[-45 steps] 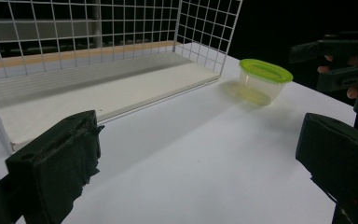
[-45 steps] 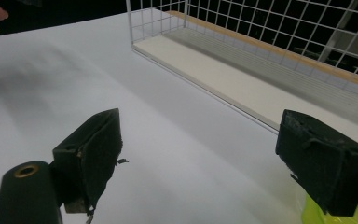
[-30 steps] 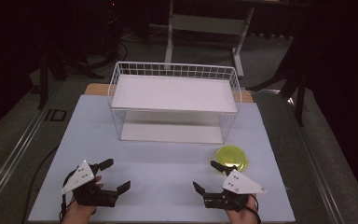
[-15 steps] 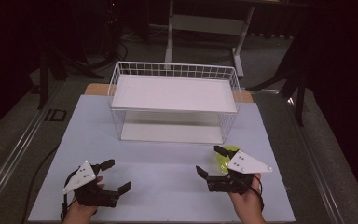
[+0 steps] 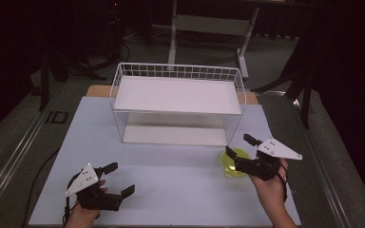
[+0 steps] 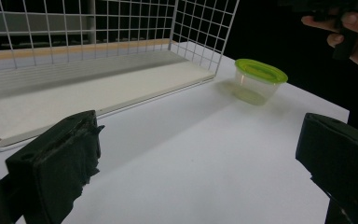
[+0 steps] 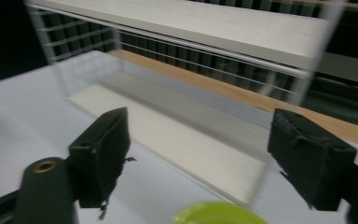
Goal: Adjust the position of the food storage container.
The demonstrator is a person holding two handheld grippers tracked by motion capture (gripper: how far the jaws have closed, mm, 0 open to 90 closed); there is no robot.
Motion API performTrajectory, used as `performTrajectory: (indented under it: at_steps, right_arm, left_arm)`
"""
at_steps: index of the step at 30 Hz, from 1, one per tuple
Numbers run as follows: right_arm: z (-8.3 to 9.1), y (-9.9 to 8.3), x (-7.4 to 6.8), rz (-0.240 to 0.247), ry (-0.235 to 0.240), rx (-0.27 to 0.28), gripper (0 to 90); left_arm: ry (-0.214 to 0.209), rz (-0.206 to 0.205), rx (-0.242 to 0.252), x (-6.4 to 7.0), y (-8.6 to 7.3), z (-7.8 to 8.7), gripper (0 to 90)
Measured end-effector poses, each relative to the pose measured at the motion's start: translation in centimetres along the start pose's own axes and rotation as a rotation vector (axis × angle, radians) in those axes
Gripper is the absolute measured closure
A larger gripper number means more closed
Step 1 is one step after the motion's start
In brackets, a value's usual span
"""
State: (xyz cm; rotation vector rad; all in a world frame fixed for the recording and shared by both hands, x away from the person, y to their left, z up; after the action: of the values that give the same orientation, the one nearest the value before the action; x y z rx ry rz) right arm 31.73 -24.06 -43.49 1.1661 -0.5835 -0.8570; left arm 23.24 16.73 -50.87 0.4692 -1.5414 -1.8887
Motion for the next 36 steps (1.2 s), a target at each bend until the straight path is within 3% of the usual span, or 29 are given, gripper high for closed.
performTrajectory:
  at_steps: [3,6,7,12,15,19,22,23,30,33,36]
  right_arm:
    - [0.5,-0.4,1.7,-0.009,-0.08,-0.002,23.6]
    - [0.8,-1.3,3.1,-0.031,-0.138,-0.03,34.8]
    - [0.9,-1.7,3.6,-0.038,-0.148,-0.046,41.1]
    - [1.2,-3.4,5.2,-0.052,-0.188,-0.089,51.1]
    - [1.6,-5.0,6.3,-0.059,-0.221,-0.132,63.7]
    - [1.7,-6.1,6.8,-0.067,-0.232,-0.165,71.6]
    - [1.9,-7.3,7.3,-0.066,-0.247,-0.211,85.5]
    - [1.9,-8.1,7.5,-0.088,-0.248,-0.246,89.8]
    - [1.3,-10.7,7.3,-0.145,-0.217,-0.312,90.0]
    - [0.6,-12.4,7.0,-0.164,-0.203,-0.364,90.0]
    - [0.3,-12.9,6.7,-0.183,-0.187,-0.382,90.0]
  left_arm:
    - [0.001,0.001,0.002,0.0,0.0,0.0,0.7]
    - [0.0,0.002,-0.001,0.0,0.0,-0.1,0.7]
    - [0.0,0.002,-0.001,0.0,0.0,-0.1,0.7]
    - [-0.001,-0.001,-0.003,0.0,0.0,-0.1,0.7]
    - [0.0,-0.001,-0.005,0.0,-0.1,-0.2,0.7]
    - [-0.002,-0.003,-0.012,0.0,-0.2,-0.2,0.7]
    - [-0.004,-0.001,-0.014,0.1,-0.3,-0.2,0.7]
    - [-0.003,-0.001,-0.013,0.1,-0.3,-0.2,0.7]
    - [-0.006,-0.005,-0.012,0.1,-0.2,-0.3,0.7]
    - [-0.006,-0.008,-0.01,0.2,-0.1,-0.2,0.7]
    - [-0.005,-0.011,-0.006,0.2,-0.1,-0.2,0.7]
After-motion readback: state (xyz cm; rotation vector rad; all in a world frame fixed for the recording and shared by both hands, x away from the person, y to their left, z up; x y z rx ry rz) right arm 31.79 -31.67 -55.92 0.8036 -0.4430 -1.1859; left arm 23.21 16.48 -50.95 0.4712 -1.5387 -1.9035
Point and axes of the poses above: each handheld gripper's, and its own axes: z roughly backward along the jaws, y roughly out of its top, x roughly to its right, the point moved 5 cm from there along -z, roughly forward along the jaws, and after that the axes turned 4 degrees about -z, right-handed, at the moved point
